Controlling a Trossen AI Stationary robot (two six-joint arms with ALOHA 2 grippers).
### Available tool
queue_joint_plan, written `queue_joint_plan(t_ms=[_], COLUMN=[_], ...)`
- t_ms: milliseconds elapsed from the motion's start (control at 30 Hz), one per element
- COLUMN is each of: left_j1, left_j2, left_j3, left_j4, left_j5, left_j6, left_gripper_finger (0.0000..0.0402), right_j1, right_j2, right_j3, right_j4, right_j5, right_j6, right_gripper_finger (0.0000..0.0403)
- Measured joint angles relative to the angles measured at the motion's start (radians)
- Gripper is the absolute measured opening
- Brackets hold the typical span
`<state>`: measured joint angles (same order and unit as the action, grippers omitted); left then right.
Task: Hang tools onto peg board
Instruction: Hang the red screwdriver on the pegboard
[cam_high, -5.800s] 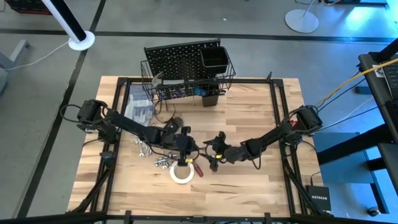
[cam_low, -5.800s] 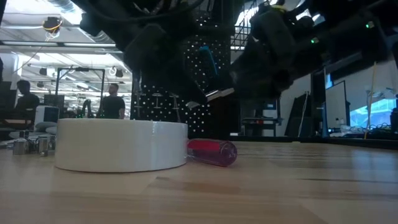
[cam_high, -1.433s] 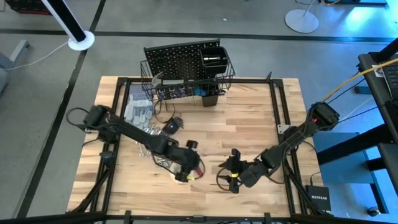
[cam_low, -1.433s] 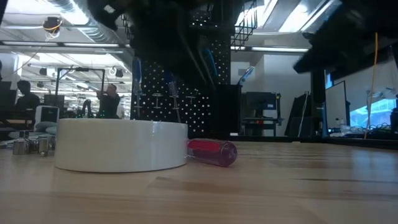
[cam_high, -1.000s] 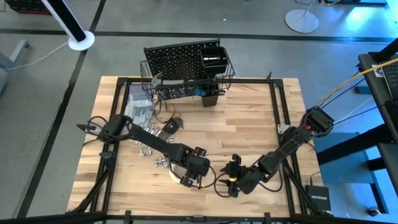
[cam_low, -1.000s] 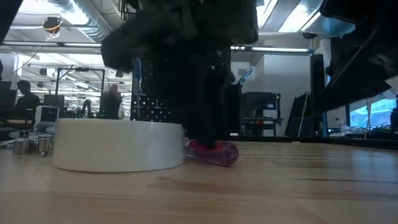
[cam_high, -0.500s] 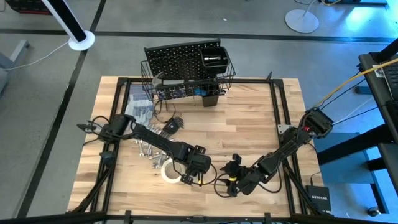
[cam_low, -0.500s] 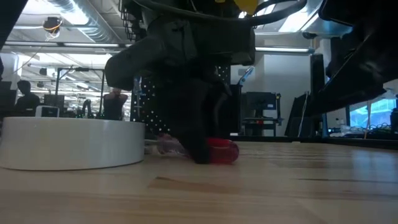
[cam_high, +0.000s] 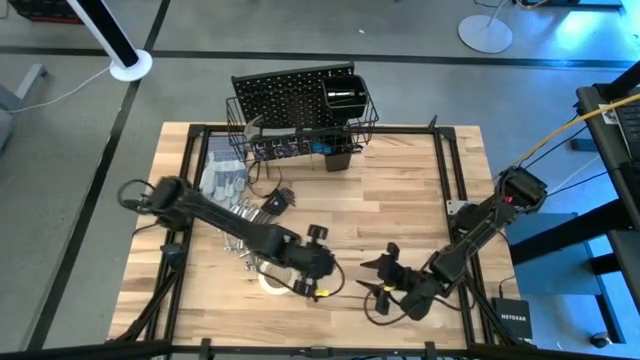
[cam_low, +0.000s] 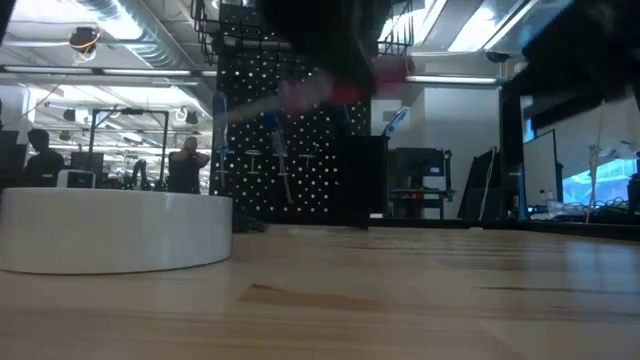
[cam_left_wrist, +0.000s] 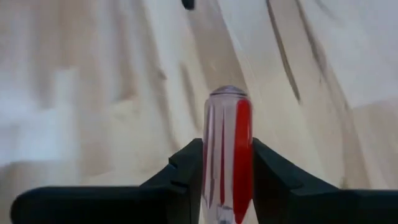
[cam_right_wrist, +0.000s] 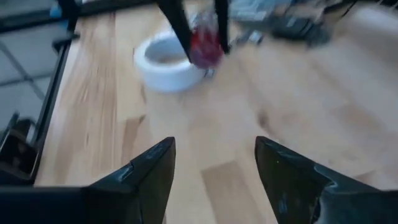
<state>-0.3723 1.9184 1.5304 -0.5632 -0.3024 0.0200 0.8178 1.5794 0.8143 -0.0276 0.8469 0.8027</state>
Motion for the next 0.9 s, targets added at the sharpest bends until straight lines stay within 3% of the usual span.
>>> queue_joint_plan(t_ms=[100,200,333,467,667,900], left_j1=[-0.030,-0.050,-0.061,-0.062,-0.065,-0.068], left_j2=[-0.121,-0.270,-0.422,-0.493,-0.488,-0.488], left_j3=[-0.101,-0.277,-0.574,-0.773,-0.858,-0.857], left_j4=[0.137,0.388,0.800,1.158,1.275,1.289], left_j5=[-0.078,-0.120,-0.123,-0.123,-0.122,-0.120], left_j6=[-0.017,-0.045,-0.107,-0.175,-0.213,-0.168], left_gripper_finger=[0.0087,0.0087,0.0087,0.0087,0.0087,0.0087], right_j1=[0.023,0.020,-0.017,-0.077,-0.217,-0.379], right_j2=[0.000,0.004,0.012,0.013,0.013,0.013], right_j3=[0.000,0.000,0.000,0.000,0.000,0.000], right_j4=[0.025,0.039,0.141,0.350,0.709,0.855], right_j5=[0.110,0.140,0.110,0.043,-0.182,-0.443], right_j6=[-0.019,-0.030,-0.120,-0.346,-0.659,-0.702], right_gripper_finger=[0.0227,0.0227,0.0227,0.0227,0.0227,0.0227])
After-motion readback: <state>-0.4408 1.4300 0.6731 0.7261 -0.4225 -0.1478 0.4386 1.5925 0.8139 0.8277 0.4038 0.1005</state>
